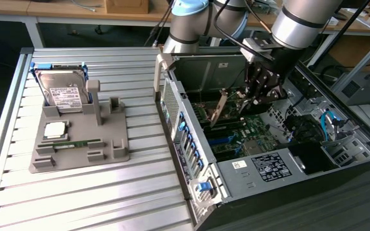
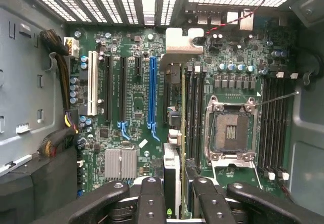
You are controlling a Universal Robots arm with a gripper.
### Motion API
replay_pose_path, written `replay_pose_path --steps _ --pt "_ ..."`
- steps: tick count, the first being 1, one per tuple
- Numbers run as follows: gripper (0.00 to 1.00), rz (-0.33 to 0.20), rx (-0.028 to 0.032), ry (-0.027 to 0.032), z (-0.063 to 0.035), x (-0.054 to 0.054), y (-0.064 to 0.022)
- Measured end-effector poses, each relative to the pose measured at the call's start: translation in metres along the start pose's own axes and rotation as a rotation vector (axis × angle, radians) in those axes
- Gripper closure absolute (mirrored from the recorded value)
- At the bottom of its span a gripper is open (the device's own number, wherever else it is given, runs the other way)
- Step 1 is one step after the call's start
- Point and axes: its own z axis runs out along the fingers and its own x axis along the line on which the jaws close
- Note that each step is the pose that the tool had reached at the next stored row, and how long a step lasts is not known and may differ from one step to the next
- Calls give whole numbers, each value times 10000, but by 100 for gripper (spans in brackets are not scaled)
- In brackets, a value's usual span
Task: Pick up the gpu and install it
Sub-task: 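Insert the gpu into the slot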
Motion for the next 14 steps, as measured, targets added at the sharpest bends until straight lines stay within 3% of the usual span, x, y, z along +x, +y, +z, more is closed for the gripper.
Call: replay_pose_path --steps 4,14 --pt "73 0 0 -1 12 163 119" --pt "73 0 0 0 18 253 140"
